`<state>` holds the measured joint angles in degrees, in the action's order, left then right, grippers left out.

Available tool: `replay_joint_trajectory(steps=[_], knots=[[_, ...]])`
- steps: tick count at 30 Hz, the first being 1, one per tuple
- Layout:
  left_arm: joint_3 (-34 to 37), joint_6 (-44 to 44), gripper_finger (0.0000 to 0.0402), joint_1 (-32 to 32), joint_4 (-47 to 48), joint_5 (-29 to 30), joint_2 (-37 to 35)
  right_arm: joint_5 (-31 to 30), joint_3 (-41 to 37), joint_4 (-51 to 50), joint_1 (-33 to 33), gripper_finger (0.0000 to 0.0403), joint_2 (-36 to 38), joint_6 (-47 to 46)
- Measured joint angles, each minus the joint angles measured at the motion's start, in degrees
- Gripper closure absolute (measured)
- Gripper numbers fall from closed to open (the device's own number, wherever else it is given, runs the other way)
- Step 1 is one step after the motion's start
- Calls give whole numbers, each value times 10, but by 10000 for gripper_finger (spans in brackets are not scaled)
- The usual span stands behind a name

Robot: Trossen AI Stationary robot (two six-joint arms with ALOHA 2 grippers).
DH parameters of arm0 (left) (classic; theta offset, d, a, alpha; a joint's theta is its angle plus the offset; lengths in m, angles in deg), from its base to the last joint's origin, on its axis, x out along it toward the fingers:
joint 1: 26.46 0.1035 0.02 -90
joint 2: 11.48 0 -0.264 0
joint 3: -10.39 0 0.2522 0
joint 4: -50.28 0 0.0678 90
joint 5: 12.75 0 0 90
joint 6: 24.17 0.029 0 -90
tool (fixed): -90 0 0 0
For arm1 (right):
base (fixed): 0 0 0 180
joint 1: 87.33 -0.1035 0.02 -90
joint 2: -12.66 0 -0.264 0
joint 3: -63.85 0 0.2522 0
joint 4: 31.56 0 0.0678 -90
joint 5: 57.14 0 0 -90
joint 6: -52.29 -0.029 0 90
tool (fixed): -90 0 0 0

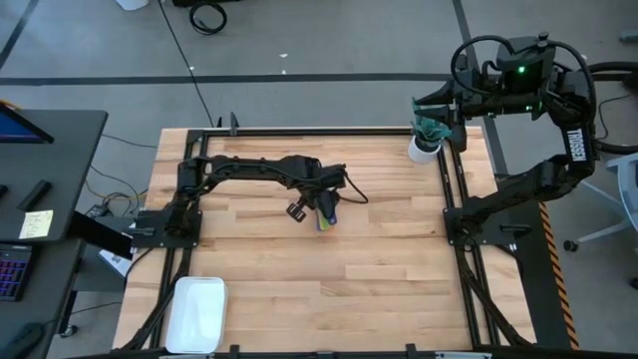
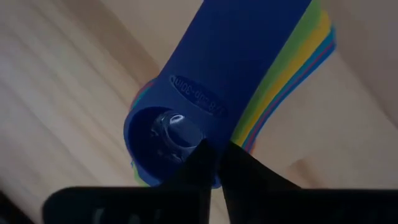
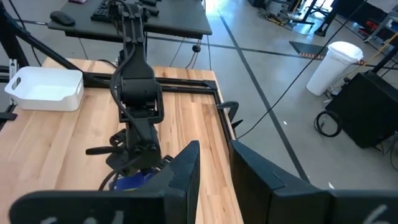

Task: Nest measuring cups in basket
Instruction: Stack the violet measuring cup on top of the green measuring cup, then adjust the nested measuring cup

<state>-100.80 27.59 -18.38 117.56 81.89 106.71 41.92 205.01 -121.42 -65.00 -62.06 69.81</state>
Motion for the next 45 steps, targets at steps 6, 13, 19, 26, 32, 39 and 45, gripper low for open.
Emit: replay_joint_trajectory(steps=[6, 13, 19, 26, 32, 39, 45], knots=[[0, -1, 316, -5, 0, 32, 0, 0, 0, -4, 0, 311, 0, 0], [0, -17, 320, -13, 5, 48, -1, 0, 0, -12, 0, 311, 0, -7], [-61, -84, 328, -11, 56, 87, -14, 0, 0, -19, 0, 311, -1, -13], [-195, -294, 334, -4, 193, 71, -21, -42, -49, -76, 3, 311, -17, -82], [-254, -490, 334, 8, 224, 30, -21, -112, -172, -60, 21, 311, -35, -68], [-260, -686, 335, 7, 276, -1, -20, -82, -273, -52, 31, 313, -86, -67], [-259, -809, 377, -13, 295, 5, -15, -23, -318, -26, 29, 365, -132, -37]])
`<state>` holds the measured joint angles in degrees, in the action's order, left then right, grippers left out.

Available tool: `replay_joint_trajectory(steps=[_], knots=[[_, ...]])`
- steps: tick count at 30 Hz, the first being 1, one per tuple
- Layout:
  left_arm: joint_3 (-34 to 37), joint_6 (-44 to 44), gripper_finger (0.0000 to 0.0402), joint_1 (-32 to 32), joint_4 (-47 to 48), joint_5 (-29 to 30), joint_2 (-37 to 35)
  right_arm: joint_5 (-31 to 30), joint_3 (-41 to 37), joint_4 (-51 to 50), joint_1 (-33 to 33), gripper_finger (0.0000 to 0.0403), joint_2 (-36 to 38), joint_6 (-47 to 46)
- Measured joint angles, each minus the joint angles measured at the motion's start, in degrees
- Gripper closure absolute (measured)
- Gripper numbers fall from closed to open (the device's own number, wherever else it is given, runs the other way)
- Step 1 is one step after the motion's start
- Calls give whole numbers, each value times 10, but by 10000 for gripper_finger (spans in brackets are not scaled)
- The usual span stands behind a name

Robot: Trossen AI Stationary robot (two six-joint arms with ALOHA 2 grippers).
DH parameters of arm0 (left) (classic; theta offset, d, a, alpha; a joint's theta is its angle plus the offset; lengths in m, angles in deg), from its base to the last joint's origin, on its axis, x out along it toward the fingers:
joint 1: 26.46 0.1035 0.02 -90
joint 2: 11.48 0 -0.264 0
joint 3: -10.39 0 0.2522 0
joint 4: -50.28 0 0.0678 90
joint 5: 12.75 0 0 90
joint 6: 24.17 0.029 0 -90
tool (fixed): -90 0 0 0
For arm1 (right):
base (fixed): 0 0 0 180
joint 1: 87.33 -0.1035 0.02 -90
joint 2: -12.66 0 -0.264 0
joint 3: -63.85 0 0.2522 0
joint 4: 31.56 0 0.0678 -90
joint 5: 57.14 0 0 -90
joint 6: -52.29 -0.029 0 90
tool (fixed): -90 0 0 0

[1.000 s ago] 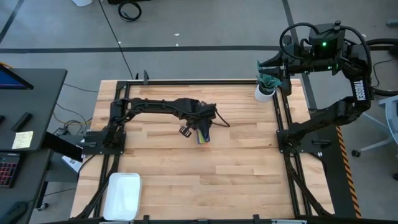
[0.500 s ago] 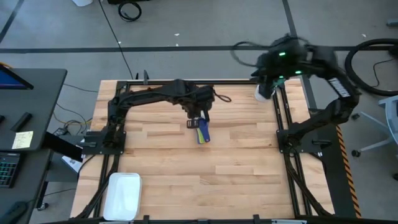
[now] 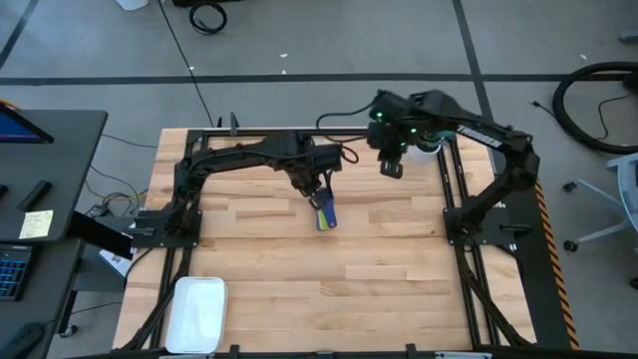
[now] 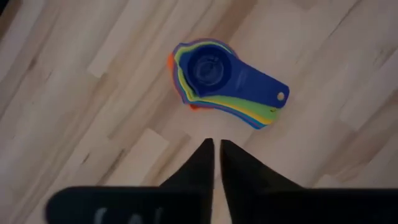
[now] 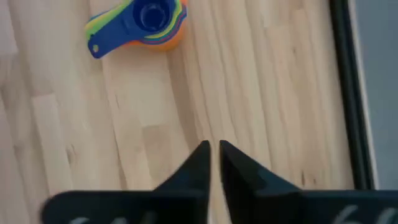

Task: Nest measuring cups in basket
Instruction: Adjust the nested measuring cup

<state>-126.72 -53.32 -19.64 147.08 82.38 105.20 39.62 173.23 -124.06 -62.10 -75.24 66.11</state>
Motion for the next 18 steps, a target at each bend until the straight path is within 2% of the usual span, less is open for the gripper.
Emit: replay_joint_trajectory(steps=[2, 6, 9, 12, 18], knots=[[0, -21, 393, -8, 2, 9, 0, 3, -13, 10, 0, 392, -10, 14], [0, -65, 395, -22, 50, 56, 0, 11, -43, 45, 0, 390, -11, 20], [11, -86, 397, -26, 67, 76, -2, 62, -65, 73, 7, 396, -10, 10], [48, -85, 398, -29, 65, 72, -8, 117, -88, 123, 12, 397, -10, -11], [177, -62, 399, -53, 44, 26, -10, 128, -160, 190, 12, 398, -11, -90]])
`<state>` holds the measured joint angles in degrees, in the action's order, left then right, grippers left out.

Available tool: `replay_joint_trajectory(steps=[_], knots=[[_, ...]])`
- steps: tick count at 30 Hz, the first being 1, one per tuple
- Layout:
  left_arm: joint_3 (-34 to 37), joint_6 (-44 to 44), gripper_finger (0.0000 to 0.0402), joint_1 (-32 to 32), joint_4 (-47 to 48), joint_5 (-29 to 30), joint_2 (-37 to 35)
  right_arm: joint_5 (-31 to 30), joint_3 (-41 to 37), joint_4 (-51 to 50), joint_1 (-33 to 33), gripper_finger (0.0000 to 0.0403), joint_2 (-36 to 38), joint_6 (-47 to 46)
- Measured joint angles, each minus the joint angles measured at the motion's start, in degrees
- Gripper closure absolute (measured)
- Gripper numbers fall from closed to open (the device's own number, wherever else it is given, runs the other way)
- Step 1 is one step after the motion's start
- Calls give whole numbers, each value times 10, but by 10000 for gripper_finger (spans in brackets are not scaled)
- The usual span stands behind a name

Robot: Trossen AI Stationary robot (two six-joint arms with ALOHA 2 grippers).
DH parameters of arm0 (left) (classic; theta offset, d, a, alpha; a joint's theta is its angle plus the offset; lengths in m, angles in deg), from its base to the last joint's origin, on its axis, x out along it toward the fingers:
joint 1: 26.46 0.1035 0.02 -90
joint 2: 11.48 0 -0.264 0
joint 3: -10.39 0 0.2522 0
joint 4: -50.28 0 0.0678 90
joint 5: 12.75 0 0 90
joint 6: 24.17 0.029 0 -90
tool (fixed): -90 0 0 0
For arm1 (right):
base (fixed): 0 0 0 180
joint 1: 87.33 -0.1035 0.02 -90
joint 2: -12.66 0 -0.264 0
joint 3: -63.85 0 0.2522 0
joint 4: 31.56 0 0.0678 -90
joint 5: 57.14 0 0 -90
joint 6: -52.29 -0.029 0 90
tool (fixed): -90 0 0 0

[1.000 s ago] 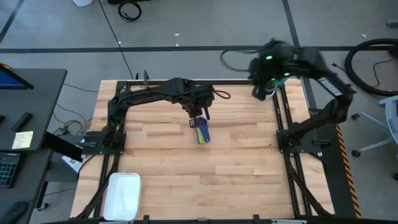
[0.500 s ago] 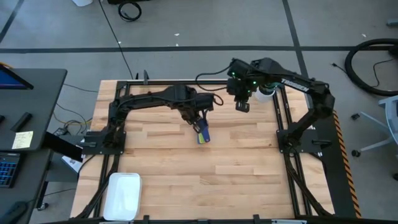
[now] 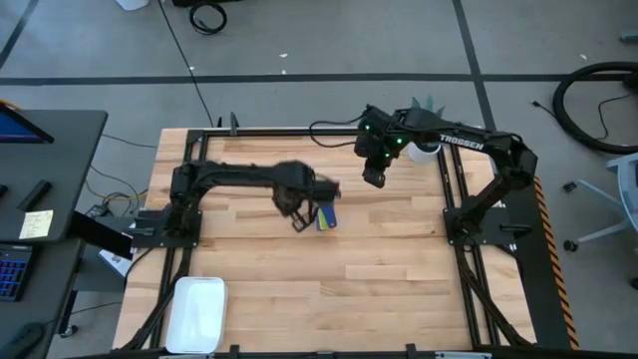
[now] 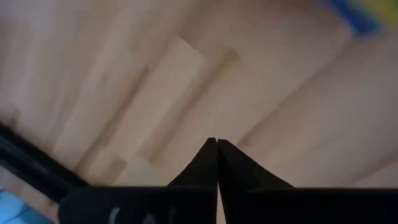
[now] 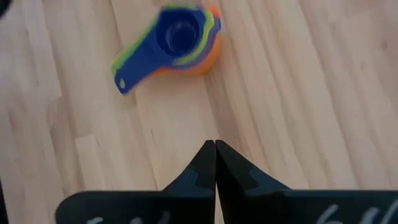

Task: Nest measuring cups in basket
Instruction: Adjust the nested measuring cup

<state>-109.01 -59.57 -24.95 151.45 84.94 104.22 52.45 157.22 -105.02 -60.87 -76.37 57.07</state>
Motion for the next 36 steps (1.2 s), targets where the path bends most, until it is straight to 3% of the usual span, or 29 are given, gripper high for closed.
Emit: replay_joint_trajectory(steps=[6, 12, 25, 36], knots=[[137, 31, 400, -35, -202, -96, 0, 1, -71, 56, -1, 398, 0, -28], [210, 31, 401, -51, -326, -120, 0, 22, -146, 143, -5, 399, 0, -41], [228, 62, 400, -11, -443, -138, 0, 29, -245, 331, -63, 400, 0, -81], [228, 82, 399, 10, -464, -160, 0, 25, -309, 465, -71, 400, 0, -94]])
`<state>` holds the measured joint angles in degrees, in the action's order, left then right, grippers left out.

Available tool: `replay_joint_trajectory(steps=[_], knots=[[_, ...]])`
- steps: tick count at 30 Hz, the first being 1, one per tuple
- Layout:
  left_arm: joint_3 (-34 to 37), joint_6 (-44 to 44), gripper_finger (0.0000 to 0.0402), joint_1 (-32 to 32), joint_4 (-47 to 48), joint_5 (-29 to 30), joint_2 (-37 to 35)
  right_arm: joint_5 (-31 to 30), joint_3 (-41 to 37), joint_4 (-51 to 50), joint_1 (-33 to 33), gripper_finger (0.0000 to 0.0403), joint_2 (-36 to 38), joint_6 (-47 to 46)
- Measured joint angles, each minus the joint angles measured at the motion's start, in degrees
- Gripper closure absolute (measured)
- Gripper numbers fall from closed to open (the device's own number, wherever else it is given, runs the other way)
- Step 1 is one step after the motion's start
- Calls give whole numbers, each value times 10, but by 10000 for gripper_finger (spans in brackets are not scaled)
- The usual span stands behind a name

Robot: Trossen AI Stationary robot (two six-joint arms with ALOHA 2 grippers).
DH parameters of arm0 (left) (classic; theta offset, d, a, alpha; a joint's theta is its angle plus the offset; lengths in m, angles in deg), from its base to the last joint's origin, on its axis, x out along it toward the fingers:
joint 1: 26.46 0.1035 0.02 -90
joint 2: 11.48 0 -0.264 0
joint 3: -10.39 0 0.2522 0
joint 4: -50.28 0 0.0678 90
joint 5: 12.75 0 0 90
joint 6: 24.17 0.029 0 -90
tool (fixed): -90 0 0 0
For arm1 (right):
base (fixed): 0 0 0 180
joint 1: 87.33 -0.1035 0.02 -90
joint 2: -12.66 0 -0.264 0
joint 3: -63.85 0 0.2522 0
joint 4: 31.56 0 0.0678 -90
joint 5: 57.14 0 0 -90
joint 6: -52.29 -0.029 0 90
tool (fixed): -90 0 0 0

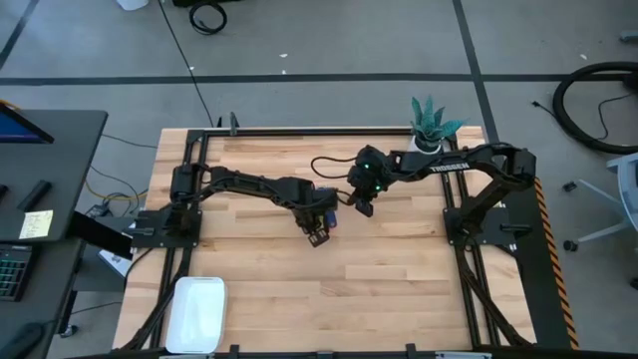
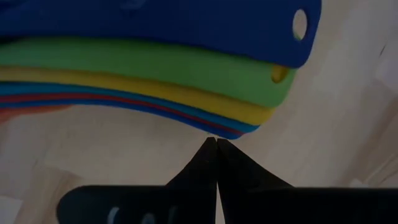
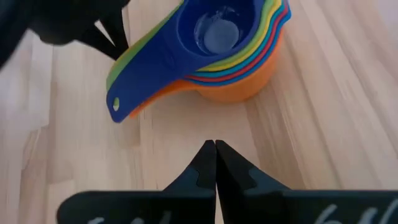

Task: Nest measuring cups in basket
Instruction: Adjust the nested measuring cup

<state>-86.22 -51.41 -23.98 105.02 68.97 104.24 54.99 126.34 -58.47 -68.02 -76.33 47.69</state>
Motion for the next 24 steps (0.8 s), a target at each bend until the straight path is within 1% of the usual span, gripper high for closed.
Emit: replay_joint_trajectory(steps=[3, 5, 9, 15, 18, 24], knots=[[0, 0, 399, 0, -5, 0, 0, 6, -12, 20, 0, 400, -5, -13], [0, 4, 398, 0, -10, 0, 0, 22, -14, 30, 0, 400, -19, -19], [0, 24, 398, 5, -22, -1, 0, 44, -5, 53, -1, 400, -82, -24], [0, 28, 398, 14, -37, 0, 0, 63, 43, 53, -1, 400, -165, -28], [0, 30, 398, 17, -46, -4, 0, 93, 70, 52, -2, 400, -181, -29], [0, 38, 398, 19, -52, -6, 0, 110, 113, 44, -14, 399, -189, -13]])
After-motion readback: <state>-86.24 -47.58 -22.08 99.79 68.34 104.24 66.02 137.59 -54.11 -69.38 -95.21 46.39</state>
